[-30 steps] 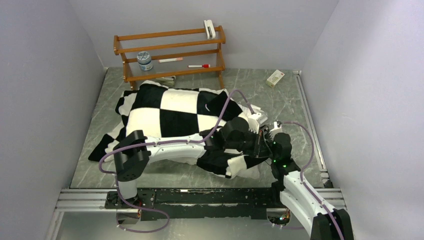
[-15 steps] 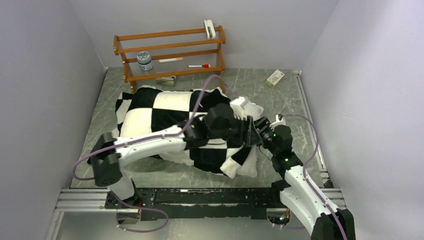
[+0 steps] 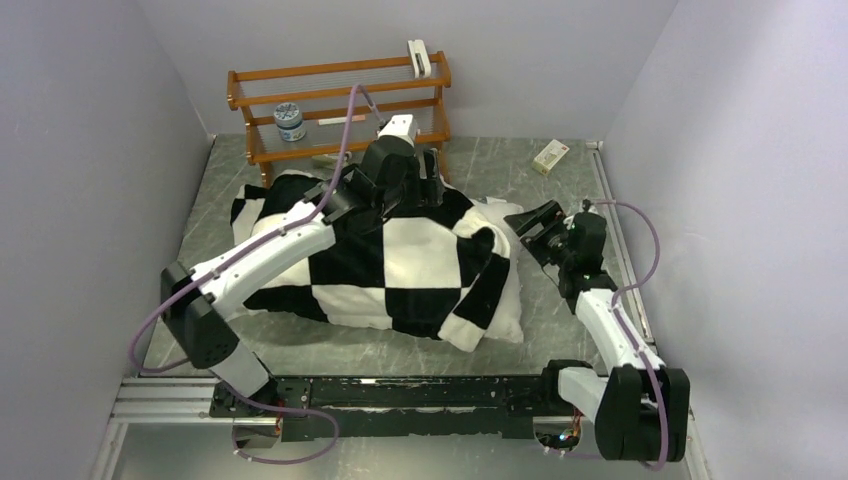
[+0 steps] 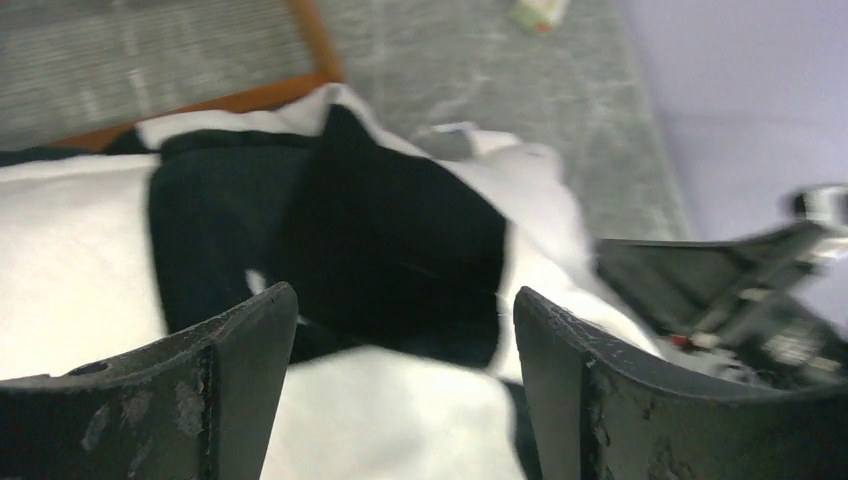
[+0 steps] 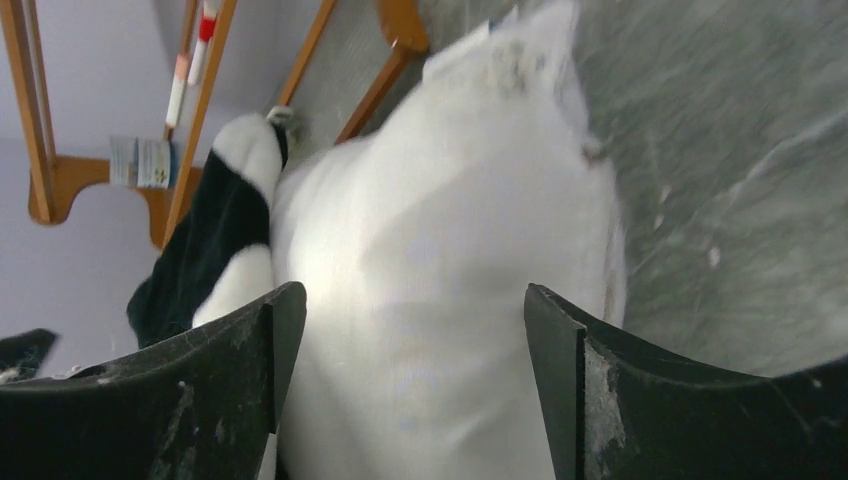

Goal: Put the pillow into the pillowcase

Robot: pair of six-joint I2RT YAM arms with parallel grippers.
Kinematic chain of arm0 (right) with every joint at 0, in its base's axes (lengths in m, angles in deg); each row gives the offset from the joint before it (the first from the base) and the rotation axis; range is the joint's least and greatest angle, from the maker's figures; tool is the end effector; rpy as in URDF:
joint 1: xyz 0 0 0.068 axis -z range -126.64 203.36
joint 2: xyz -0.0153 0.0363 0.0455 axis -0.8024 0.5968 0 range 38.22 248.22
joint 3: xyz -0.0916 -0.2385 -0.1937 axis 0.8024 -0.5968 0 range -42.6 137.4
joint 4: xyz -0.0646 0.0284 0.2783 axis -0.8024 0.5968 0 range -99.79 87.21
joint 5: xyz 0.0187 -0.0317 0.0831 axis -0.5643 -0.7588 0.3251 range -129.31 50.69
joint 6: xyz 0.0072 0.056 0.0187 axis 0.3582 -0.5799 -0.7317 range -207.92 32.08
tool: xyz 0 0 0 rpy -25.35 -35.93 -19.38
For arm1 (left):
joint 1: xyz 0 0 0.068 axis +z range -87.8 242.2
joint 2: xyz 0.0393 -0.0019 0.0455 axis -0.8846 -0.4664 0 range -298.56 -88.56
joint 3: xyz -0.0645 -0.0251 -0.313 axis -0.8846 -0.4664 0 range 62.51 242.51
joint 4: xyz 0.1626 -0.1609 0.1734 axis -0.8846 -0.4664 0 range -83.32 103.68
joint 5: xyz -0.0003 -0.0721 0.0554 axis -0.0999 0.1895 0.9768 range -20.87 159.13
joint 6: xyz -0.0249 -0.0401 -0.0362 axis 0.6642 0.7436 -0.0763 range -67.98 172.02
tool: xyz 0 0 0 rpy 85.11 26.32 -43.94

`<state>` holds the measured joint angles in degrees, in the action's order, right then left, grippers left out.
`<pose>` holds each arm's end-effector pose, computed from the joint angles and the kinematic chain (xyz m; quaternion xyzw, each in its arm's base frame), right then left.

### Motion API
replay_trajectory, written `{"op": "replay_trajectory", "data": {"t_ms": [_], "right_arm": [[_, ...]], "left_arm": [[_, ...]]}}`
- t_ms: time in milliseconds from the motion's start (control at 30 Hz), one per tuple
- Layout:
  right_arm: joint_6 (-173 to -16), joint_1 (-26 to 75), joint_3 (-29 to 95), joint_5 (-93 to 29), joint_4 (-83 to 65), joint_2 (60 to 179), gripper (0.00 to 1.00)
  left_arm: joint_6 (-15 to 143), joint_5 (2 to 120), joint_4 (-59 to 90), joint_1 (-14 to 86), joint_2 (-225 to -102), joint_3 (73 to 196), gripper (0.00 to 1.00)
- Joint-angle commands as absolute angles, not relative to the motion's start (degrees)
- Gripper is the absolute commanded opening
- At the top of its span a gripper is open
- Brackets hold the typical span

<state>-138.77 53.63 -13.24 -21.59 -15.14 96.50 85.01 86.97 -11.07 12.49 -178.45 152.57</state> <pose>0.2285 0.0122 0.2546 0.2806 0.7821 0.3477 0.4343 0.2666 -0.2937 0.4393 0.0379 0.8346 -0.2547 0.4869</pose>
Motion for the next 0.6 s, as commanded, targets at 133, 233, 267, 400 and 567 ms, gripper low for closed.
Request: {"op": "replay_trajectory", "data": {"t_ms": [133, 233, 267, 400, 567], "right_arm": [[-133.58, 61.85, -7.38, -14.50, -17.27, 103.54, 0.86], [-132.66, 61.88, -6.96, -13.41, -17.98, 105.07, 0.87], [-132.42, 61.89, -6.78, -13.26, -18.03, 106.10, 0.87], [-133.48, 61.89, -9.31, -12.24, -24.99, 110.72, 0.75], [-139.88, 57.50, -11.48, -3.57, -41.64, 121.07, 0.43]], "left_arm": [[82.14, 88.34, -14.30, 16.35, -188.84, 155.86, 0.83], [82.93, 86.28, -12.86, 16.50, -191.94, 156.56, 0.82], [83.26, 85.43, -12.03, 16.50, -192.79, 156.75, 0.81], [83.21, 79.70, -5.09, 16.54, -194.54, 158.66, 0.27], [86.28, 68.49, 9.23, 16.33, -196.26, 164.28, 0.05]]}}
